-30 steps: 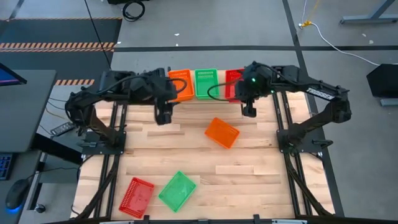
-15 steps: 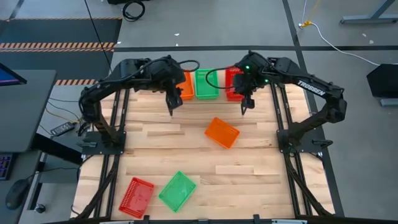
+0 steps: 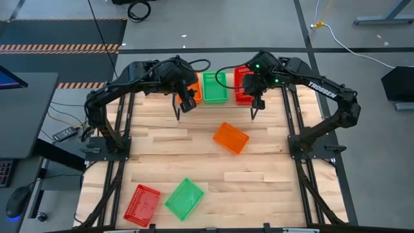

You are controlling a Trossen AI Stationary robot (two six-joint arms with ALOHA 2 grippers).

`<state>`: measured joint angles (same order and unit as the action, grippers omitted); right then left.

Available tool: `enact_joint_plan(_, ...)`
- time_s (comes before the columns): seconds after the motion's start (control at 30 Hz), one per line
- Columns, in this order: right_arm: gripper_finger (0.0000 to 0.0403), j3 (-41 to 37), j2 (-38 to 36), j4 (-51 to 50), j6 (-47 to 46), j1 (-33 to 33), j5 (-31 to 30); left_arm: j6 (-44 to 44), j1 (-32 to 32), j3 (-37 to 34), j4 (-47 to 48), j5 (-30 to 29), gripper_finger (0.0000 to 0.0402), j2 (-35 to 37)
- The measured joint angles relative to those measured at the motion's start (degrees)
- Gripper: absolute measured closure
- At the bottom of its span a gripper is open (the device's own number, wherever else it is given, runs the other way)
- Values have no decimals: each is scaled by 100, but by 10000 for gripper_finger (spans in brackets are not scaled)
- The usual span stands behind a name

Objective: Stack baskets on shelf by color
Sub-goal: Stack the top red bin on the red bin on the shelf, then adjust the orange bin on the shelf

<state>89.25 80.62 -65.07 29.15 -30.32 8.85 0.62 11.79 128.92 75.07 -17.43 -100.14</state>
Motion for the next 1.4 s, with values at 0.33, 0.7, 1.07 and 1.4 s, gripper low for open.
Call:
enact_joint_plan(0.33, 369, -470, 0, 231, 63, -57, 266, -4, 0, 0, -149, 50, 228, 0)
enact_joint_plan(0.7, 301, -504, 0, 611, 61, -125, 82, -13, 0, 0, -162, 48, 228, 0)
enact_joint_plan(1.07, 296, -504, 0, -92, 63, -243, 131, -39, 0, 0, -162, 48, 228, 0)
enact_joint_plan(1.4, 297, -499, -102, -103, -734, -241, 243, 586, 393, 6, 60, 36, 228, -111)
